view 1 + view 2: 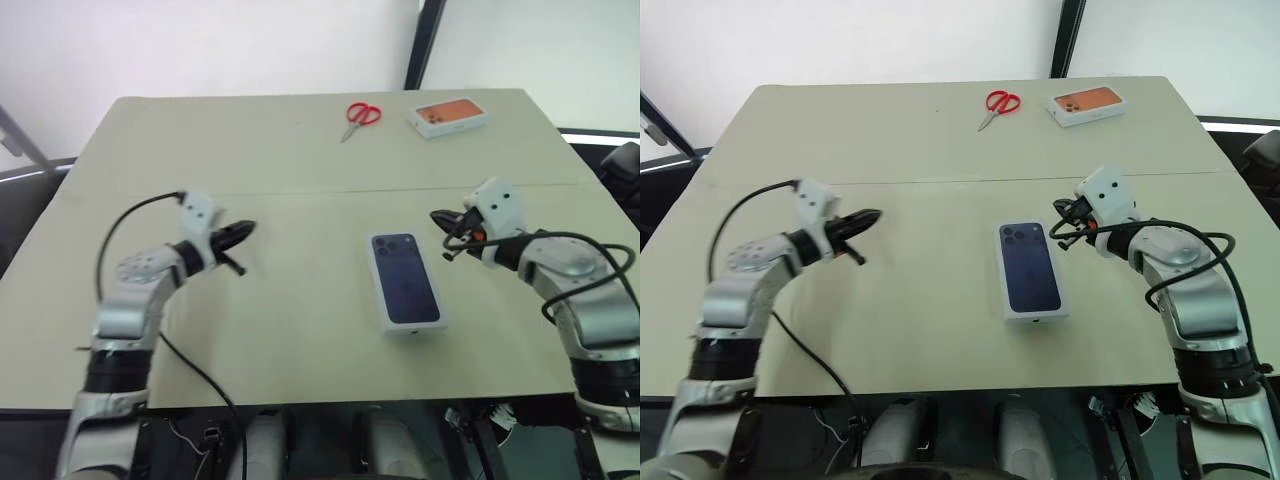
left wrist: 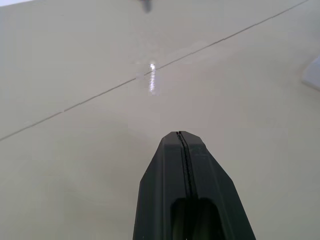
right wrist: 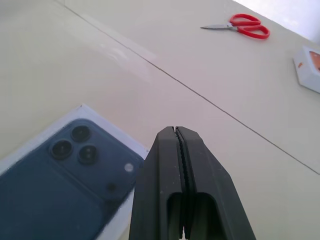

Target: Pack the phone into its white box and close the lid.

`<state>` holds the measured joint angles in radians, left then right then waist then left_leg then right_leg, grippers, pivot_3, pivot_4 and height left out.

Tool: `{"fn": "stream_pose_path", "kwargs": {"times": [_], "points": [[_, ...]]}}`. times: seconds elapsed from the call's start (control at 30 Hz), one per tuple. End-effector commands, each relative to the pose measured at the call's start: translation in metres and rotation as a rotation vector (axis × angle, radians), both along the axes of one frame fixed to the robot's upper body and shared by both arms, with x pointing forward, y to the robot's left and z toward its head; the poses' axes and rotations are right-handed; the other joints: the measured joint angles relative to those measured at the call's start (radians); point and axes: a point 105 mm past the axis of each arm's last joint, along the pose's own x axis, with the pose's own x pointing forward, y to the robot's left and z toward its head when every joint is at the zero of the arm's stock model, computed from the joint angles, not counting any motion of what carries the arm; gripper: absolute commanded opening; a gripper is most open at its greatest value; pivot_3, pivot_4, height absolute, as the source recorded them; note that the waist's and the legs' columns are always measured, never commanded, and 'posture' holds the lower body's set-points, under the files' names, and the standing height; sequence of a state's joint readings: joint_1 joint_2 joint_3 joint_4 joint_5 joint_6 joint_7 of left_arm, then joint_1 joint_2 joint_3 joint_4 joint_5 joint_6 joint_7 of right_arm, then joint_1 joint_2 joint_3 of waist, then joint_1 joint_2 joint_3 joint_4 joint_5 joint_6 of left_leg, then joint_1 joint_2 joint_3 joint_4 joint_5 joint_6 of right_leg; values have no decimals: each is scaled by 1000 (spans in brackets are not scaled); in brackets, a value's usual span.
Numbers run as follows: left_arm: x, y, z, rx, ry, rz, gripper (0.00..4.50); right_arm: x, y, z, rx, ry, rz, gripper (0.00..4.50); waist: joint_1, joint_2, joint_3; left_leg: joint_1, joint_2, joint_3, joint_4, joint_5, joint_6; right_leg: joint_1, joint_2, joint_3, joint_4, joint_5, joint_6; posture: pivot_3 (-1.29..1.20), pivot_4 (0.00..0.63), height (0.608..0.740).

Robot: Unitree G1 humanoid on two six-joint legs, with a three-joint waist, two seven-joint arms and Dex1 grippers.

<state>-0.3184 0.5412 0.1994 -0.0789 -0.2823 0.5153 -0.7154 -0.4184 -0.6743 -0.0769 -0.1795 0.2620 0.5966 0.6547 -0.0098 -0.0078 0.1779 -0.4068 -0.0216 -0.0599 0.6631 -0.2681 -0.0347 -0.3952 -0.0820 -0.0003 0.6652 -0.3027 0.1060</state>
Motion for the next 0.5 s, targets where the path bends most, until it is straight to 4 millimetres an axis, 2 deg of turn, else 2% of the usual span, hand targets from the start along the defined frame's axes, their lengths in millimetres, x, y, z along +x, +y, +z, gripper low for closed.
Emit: {"fn": "stream_pose_path", "kwargs": {"times": [0.03, 0.13, 0.27, 0.5], "points": [[-8, 12, 17, 0, -57, 23, 0, 4, 17, 10, 43, -28, 82, 45, 3, 0, 0, 0, 0, 0, 0, 0, 0, 0, 0, 0, 0, 0, 0, 0, 150, 740], [-12, 24, 13, 6, -38, 70, 0, 6, 24, 8, 38, -16, 130, 45, 6, 0, 0, 0, 0, 0, 0, 0, 0, 0, 0, 0, 0, 0, 0, 0, 150, 740], [-17, 28, 4, 11, -3, 77, 0, 5, 28, 2, 34, 2, 161, 45, -1, 0, 0, 0, 0, 0, 0, 0, 0, 0, 0, 0, 0, 0, 0, 0, 150, 740], [-20, 26, 0, -2, 28, 72, 0, -2, 16, 1, 55, 6, 118, 45, -3, 0, 0, 0, 1, 0, 0, 0, 0, -1, 0, 0, 0, 0, 0, 0, 150, 740]]}}
